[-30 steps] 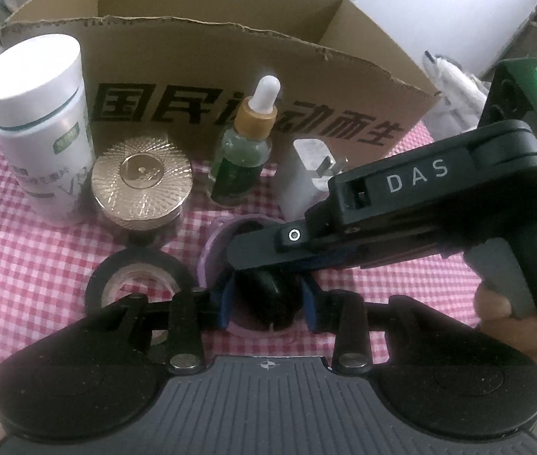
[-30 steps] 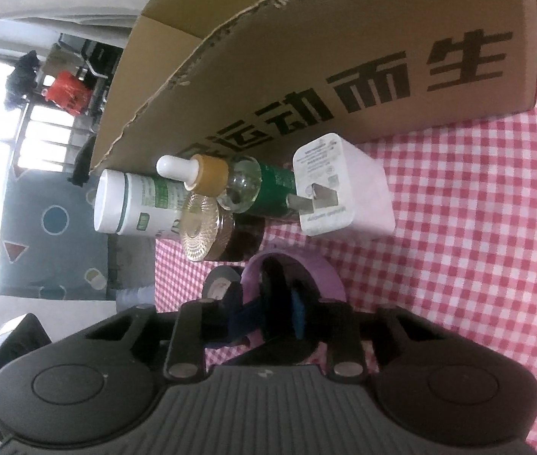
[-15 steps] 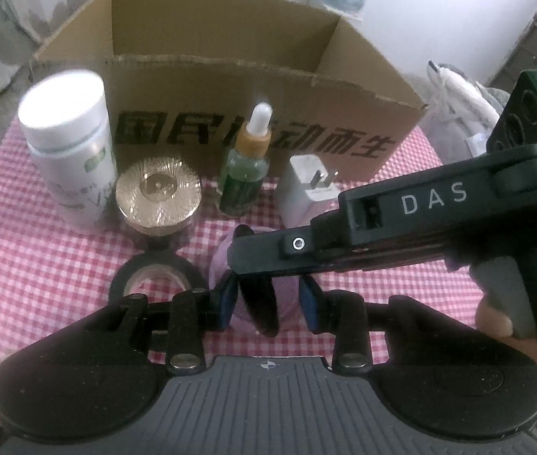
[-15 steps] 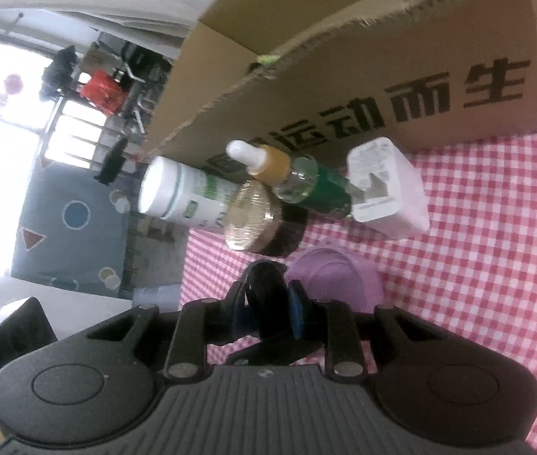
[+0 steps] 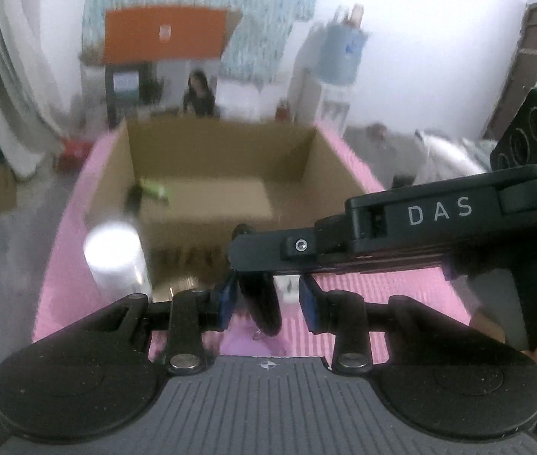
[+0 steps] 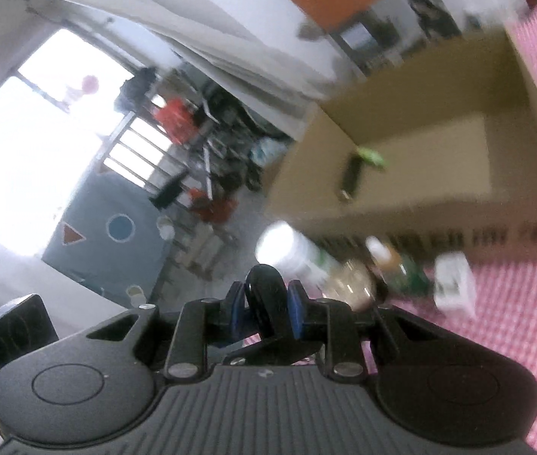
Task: Organize rigid objects
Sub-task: 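Carry the black item over the cardboard box with the right gripper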
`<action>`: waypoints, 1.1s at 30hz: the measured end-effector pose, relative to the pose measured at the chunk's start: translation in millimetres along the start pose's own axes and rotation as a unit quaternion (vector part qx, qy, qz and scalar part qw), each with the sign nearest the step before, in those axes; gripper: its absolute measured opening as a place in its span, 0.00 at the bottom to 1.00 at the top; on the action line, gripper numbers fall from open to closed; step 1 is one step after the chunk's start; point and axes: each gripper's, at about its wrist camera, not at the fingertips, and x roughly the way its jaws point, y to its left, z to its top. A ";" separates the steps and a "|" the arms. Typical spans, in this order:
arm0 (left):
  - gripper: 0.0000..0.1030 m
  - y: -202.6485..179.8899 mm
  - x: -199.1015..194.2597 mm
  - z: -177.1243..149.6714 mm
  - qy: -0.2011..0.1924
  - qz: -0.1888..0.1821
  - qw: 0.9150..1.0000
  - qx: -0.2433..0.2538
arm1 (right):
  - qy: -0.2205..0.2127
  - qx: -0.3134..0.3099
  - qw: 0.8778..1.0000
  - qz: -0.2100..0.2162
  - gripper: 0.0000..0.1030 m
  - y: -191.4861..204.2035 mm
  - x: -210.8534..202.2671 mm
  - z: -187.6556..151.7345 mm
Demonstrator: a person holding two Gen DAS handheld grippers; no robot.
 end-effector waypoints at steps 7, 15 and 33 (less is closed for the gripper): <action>0.33 -0.6 -1.1 43.6 -0.038 0.007 0.999 0.005 | -0.036 -0.029 0.999 0.022 0.26 19.9 -11.4 39.7; 0.33 26.0 47.7 81.9 -0.012 0.007 0.999 -0.032 | 0.000 -0.010 1.000 0.013 0.26 -3.7 18.8 101.4; 0.37 77.2 131.1 70.5 0.120 0.053 0.990 -0.053 | 0.196 0.137 0.971 0.001 0.29 -114.6 157.2 127.3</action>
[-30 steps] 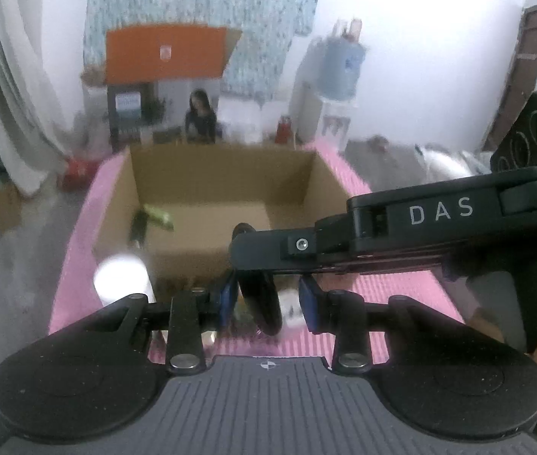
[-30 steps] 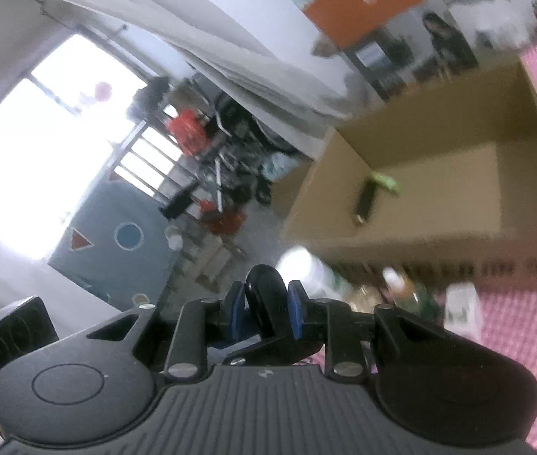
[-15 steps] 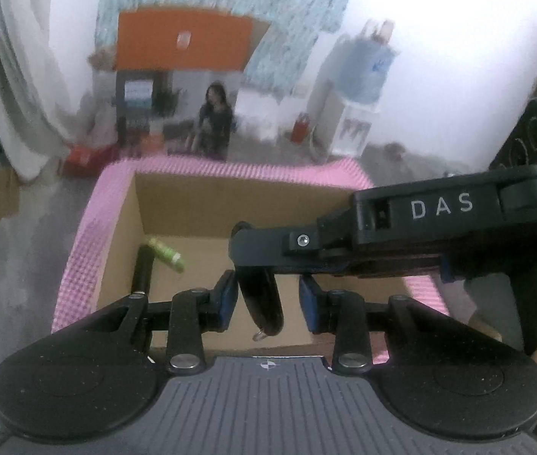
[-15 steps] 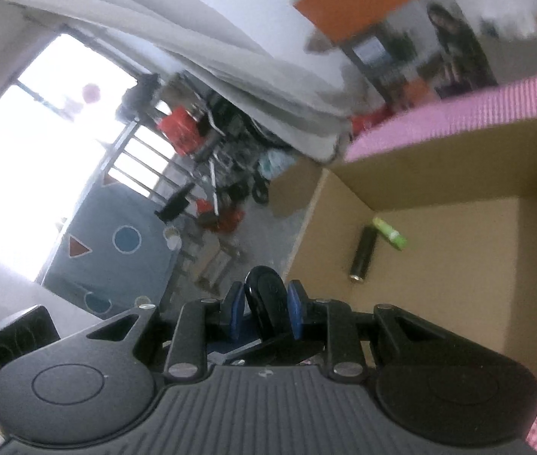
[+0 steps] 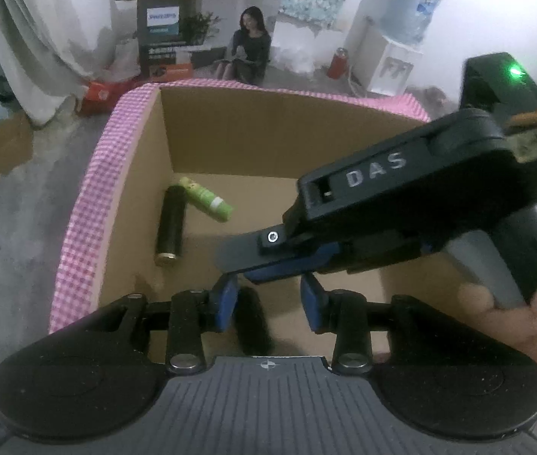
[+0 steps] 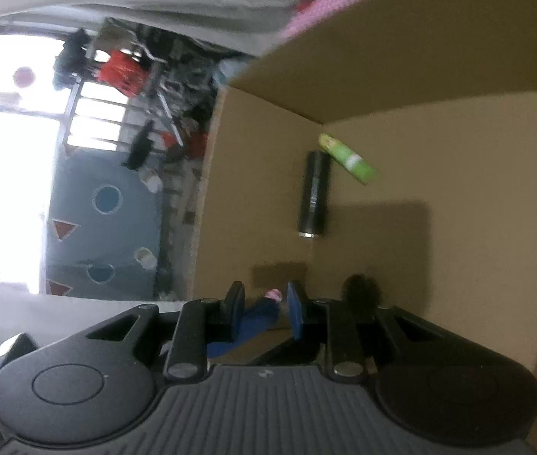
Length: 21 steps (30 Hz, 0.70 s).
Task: Organize rigid objects
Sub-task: 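Open the right gripper to drop the black item into the box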
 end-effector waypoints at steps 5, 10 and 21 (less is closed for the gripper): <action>0.48 5.8 -6.9 -1.7 -0.013 0.017 1.000 -0.003 | 0.014 0.022 1.000 -0.001 0.31 -10.3 6.8 8.5; 0.55 9.0 -23.3 -3.8 -0.037 0.010 0.999 -0.013 | -0.013 0.019 1.000 0.008 0.43 -10.0 -13.9 3.7; 0.72 -11.9 -70.9 -27.6 -0.099 -0.010 0.995 -0.018 | -0.139 -0.034 0.989 0.038 0.64 6.7 -119.8 -77.4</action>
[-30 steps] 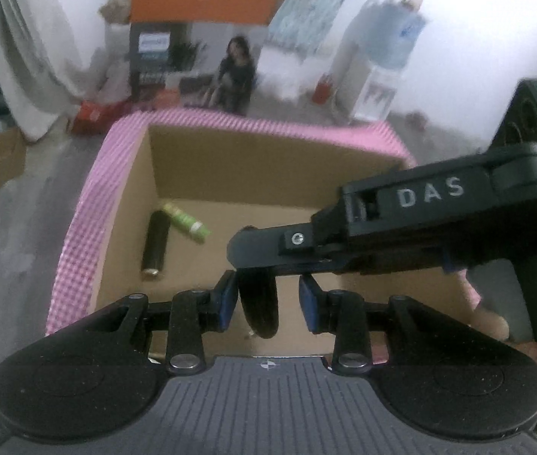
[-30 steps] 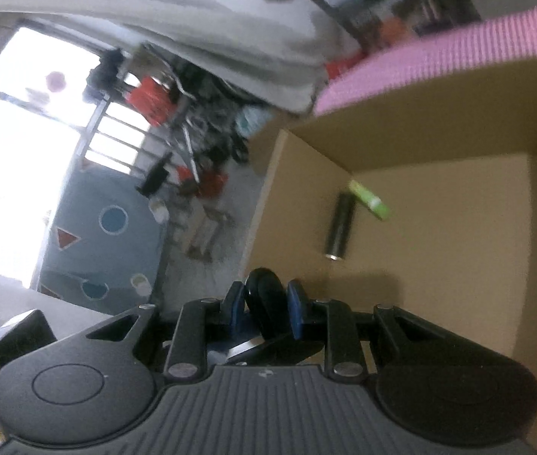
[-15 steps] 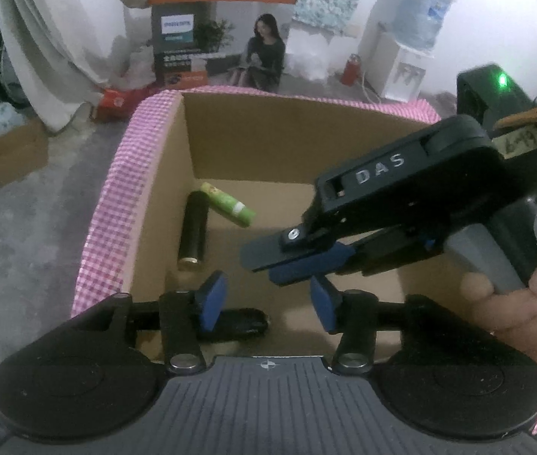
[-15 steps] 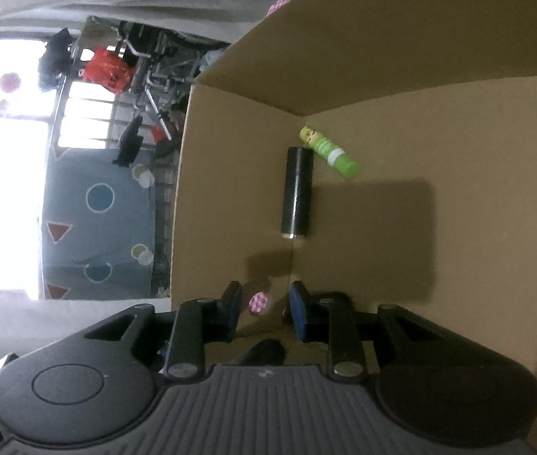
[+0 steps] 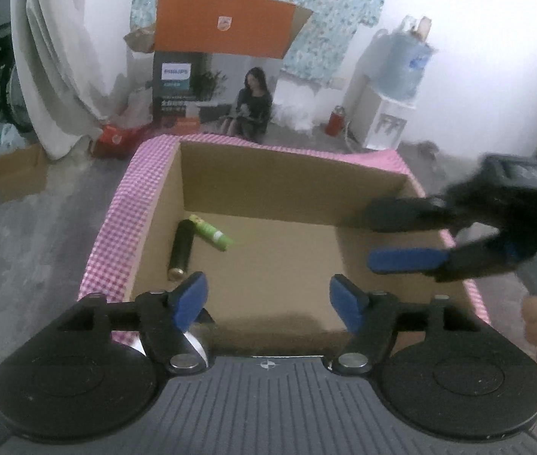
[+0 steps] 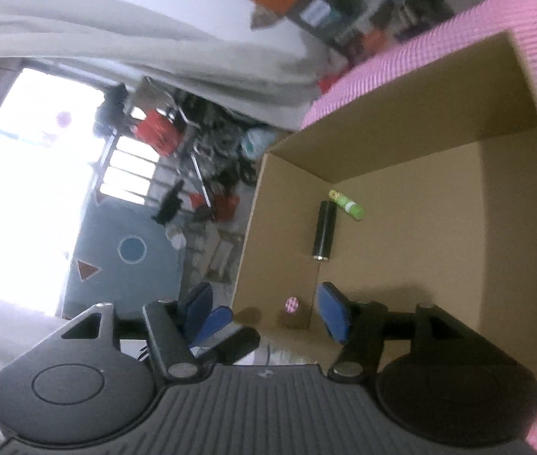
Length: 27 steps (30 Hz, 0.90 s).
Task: Organize rigid objects
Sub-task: 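Open the right gripper to drop the black item into the box, then move the empty right gripper back to the pink bowl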
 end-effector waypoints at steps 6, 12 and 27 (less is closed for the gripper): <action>0.90 -17.6 -26.3 -24.9 -0.009 -0.015 1.000 0.025 | -0.056 -0.044 0.997 -0.015 0.67 0.9 -58.0 -65.1; 0.95 -26.3 -26.4 -65.7 0.028 -0.017 0.998 0.057 | -0.075 -0.047 0.995 -0.054 0.67 -18.2 -68.5 -131.7; 0.93 -51.1 25.9 -140.9 0.140 -0.037 0.981 0.128 | -0.038 -0.087 0.985 -0.142 0.53 -46.6 -12.9 -179.5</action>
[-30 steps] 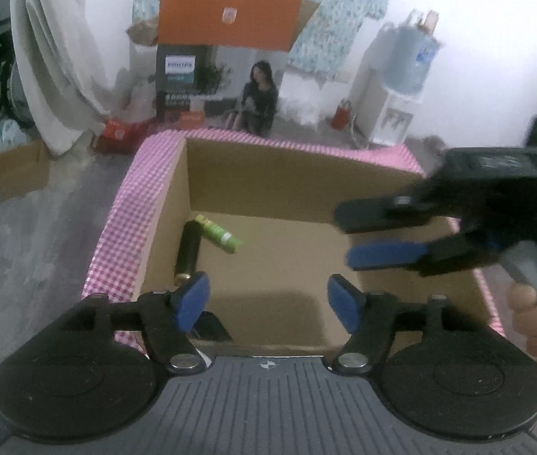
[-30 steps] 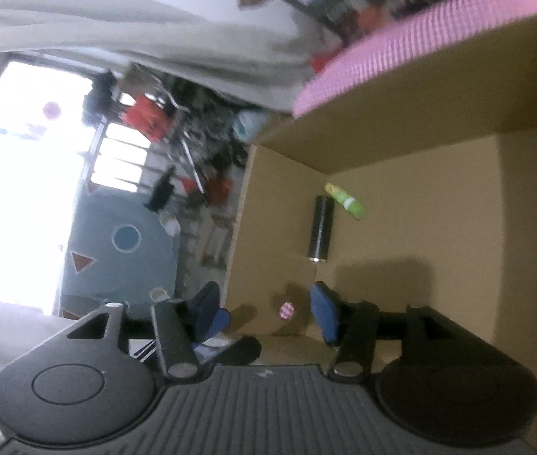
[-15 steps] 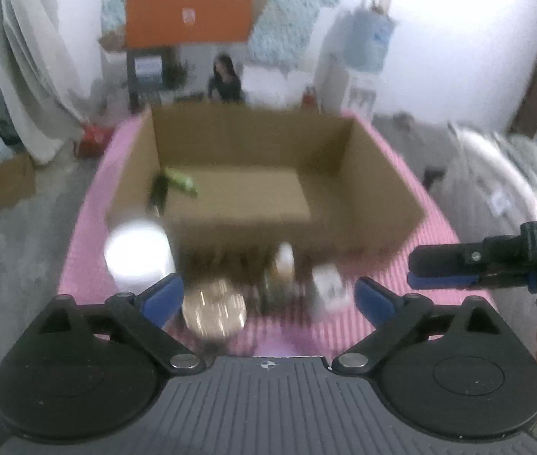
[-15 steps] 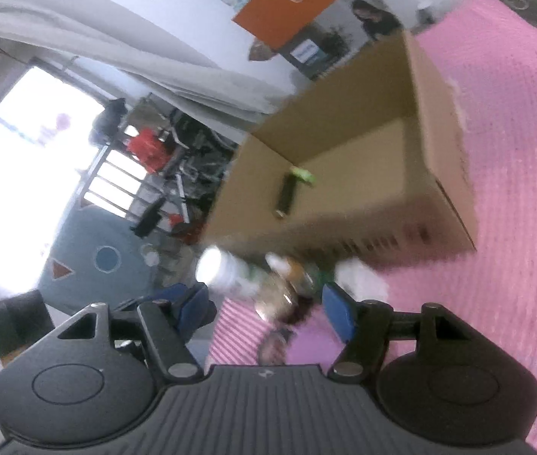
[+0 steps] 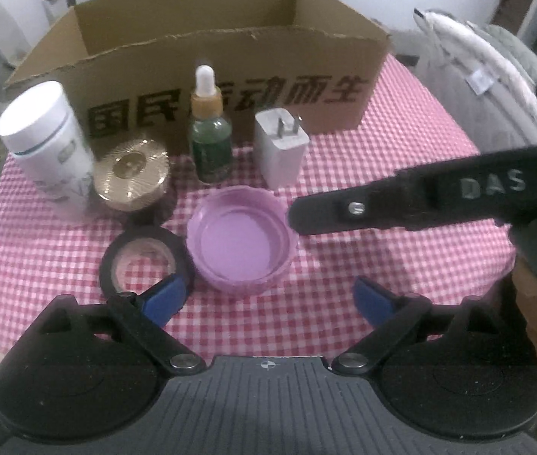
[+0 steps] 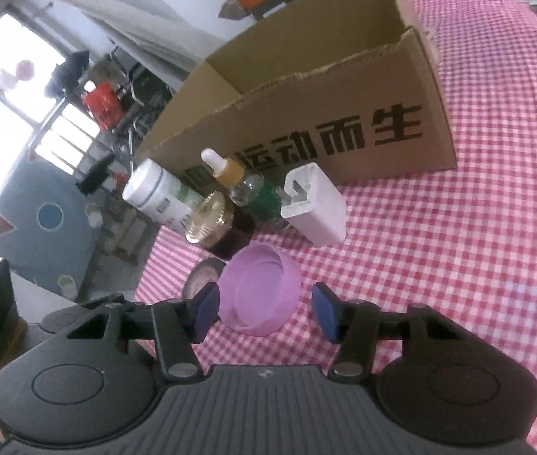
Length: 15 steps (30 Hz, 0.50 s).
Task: Organize rigid objects
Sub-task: 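Move the empty right gripper back to the pink bowl, then close the right gripper on the rim of the pink bowl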
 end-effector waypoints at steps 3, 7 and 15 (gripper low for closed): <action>0.93 2.0 8.3 0.5 0.010 -0.005 1.000 -0.004 | 0.014 -0.002 1.000 0.001 0.50 -2.4 10.1 2.8; 0.93 2.8 9.4 -0.1 0.006 -0.006 1.000 -0.004 | 0.024 -0.018 0.999 -0.016 0.37 -1.5 24.1 7.9; 0.93 -0.7 11.4 1.1 0.001 -0.010 1.000 0.013 | 0.039 -0.070 0.996 -0.042 0.24 7.1 39.8 10.1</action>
